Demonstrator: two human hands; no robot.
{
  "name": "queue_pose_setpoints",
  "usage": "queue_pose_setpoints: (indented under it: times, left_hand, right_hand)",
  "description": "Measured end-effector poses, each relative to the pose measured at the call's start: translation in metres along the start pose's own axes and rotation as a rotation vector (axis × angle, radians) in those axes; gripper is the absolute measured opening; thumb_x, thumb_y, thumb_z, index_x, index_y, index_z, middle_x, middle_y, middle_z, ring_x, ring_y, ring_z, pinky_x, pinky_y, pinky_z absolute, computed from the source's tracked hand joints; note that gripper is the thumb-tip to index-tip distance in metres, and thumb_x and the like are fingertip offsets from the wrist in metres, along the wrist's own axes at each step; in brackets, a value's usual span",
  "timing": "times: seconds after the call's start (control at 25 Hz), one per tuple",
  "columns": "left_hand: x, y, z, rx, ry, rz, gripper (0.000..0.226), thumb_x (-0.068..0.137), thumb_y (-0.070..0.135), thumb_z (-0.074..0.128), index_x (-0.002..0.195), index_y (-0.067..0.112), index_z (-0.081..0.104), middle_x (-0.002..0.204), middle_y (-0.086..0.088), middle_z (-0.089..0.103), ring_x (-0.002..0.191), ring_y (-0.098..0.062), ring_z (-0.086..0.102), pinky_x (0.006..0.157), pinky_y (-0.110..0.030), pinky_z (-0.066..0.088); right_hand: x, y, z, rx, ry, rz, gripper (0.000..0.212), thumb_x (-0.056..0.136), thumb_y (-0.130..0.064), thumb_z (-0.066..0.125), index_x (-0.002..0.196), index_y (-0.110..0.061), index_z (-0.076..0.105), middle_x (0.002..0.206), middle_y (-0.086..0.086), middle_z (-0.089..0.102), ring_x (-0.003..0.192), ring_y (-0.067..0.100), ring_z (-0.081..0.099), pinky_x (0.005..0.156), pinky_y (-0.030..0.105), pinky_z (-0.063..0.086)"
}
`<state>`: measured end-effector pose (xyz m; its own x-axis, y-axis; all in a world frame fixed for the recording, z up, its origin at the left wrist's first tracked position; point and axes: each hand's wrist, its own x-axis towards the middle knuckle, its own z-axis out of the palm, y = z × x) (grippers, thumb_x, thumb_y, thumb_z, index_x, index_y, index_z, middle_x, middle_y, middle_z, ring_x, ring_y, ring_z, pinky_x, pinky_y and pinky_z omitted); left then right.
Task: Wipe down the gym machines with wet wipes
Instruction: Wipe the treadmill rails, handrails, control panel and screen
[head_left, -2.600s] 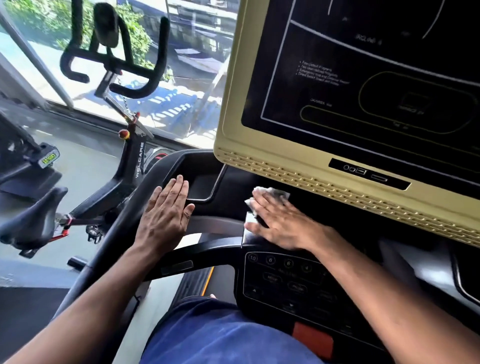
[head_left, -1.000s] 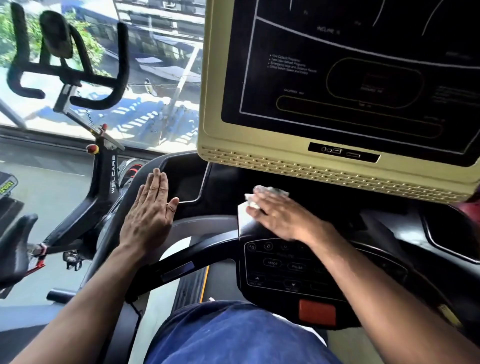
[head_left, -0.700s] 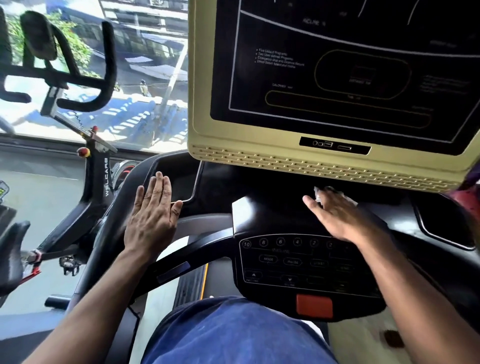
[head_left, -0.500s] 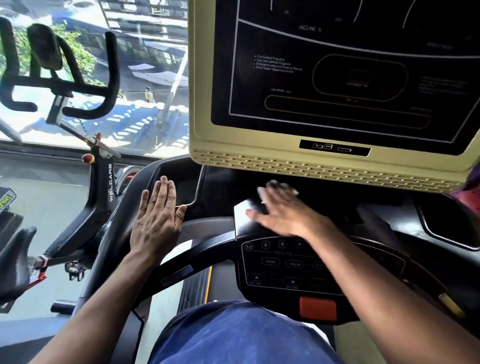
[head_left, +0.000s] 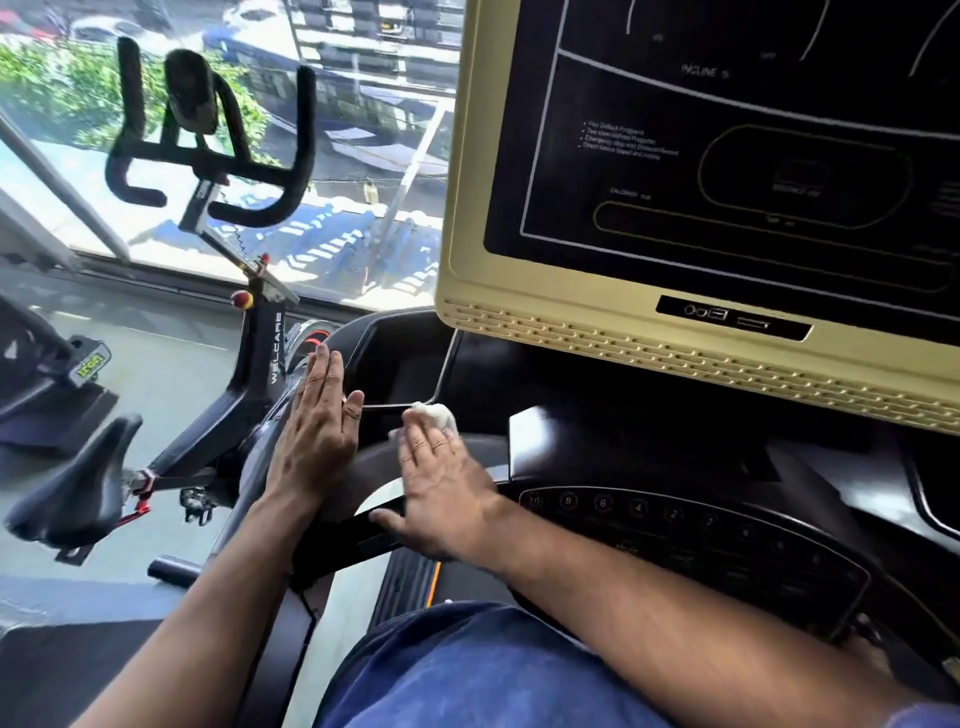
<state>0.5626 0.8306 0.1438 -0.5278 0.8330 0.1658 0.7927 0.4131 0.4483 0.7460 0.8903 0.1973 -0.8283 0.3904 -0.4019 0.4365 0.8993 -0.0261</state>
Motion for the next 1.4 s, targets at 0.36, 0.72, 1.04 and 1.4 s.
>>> queue_pose_setpoints:
  times: [0.36,0.72,1.04,1.4]
  left_hand:
    - [-0.008,0.066,0.02,-0.08,-0.141,0.1,0.075,0.101,0.054,0.021,0.163,0.012,0.021,0.173,-0.004,0.006,0.159,-0.013,-0.001,0.127,-0.031,-0.003]
    - [-0.008,0.178,0.052,-0.348,-0.46,0.249,0.084,0.097,0.072,0.029,0.164,0.021,0.024,0.168,0.012,0.014,0.154,0.007,0.004,0.124,-0.018,-0.003]
    - [-0.005,0.216,0.04,-0.376,-0.553,0.095,0.074,0.098,0.061,0.036,0.163,0.026,0.026,0.168,0.015,0.019,0.152,0.007,0.009,0.13,-0.038,0.007]
    - [-0.008,0.263,0.055,-0.146,-0.568,0.28,0.084,0.092,0.083,0.019,0.163,0.038,0.017,0.168,0.024,0.007,0.152,0.011,0.0,0.128,-0.032,0.001]
  right_hand:
    - [-0.022,0.099,-0.01,0.184,-0.007,0.292,0.1,0.095,-0.08,0.014,0.163,-0.009,-0.002,0.17,0.013,-0.013,0.157,0.028,-0.016,0.126,0.052,-0.005]
    - [-0.184,0.268,0.037,0.565,0.049,0.62,0.075,0.103,-0.064,0.024,0.164,-0.022,0.011,0.172,0.002,0.005,0.158,0.013,-0.002,0.125,0.029,-0.001]
    - [-0.163,0.195,0.02,0.467,0.176,0.336,0.099,0.091,-0.084,0.017,0.162,-0.015,0.023,0.17,0.008,0.016,0.158,0.019,0.009,0.129,0.034,0.003]
    - [-0.233,0.224,0.071,0.482,0.542,0.261,0.067,0.1,-0.058,0.046,0.155,-0.018,0.042,0.157,0.002,0.046,0.15,0.013,0.031,0.126,0.03,0.018]
